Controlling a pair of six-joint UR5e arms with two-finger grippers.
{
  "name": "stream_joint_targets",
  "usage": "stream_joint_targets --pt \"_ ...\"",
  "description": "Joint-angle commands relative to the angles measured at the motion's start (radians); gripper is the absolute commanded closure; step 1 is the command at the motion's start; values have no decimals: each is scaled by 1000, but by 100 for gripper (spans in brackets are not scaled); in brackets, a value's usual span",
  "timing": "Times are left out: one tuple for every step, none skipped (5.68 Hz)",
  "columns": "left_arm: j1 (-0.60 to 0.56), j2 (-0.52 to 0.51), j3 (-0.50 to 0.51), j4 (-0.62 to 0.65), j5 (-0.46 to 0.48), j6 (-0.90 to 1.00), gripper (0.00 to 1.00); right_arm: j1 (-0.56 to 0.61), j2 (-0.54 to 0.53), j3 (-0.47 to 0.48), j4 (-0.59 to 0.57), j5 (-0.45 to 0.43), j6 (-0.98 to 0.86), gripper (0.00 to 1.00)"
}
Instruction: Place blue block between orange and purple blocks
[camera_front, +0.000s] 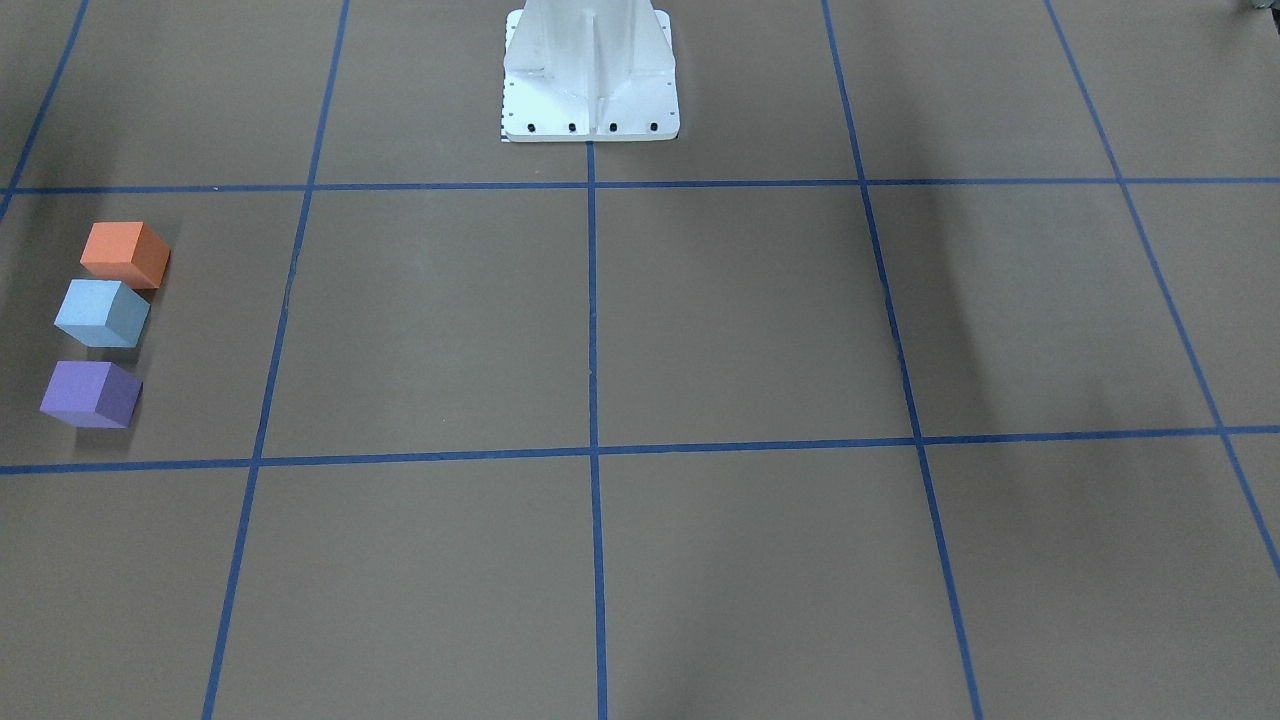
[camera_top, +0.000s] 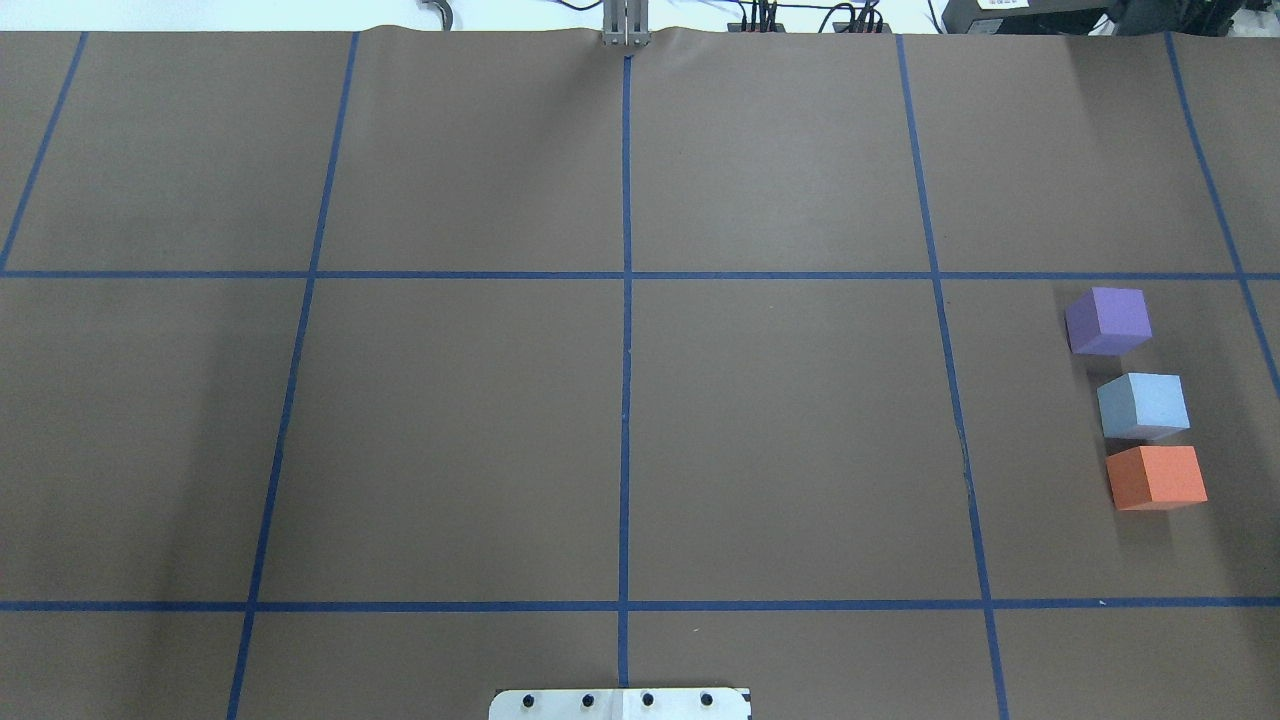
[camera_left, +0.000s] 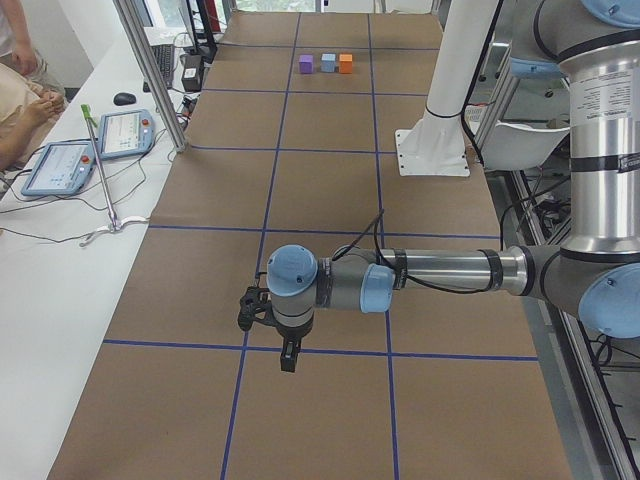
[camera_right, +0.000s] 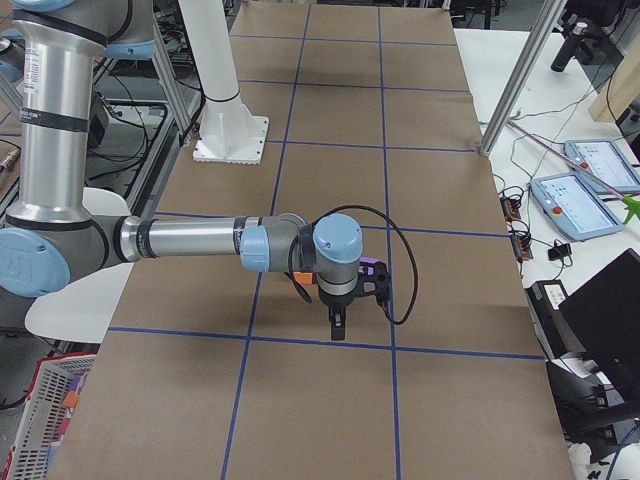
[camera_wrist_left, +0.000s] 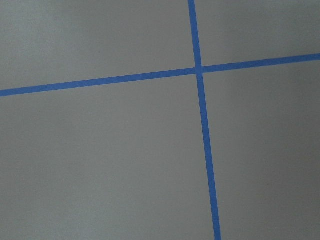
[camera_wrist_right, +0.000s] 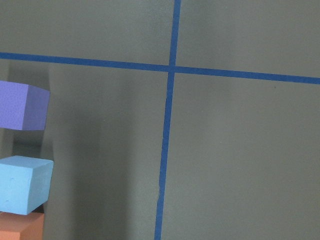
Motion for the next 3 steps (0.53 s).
stream_joint_targets --pt "0 0 0 0 0 0 0 0 0 0 0 1 1 0" --pt "0 0 0 0 0 0 0 0 0 2 0 5 1 0" --pt "0 0 0 0 0 0 0 0 0 2 0 8 1 0"
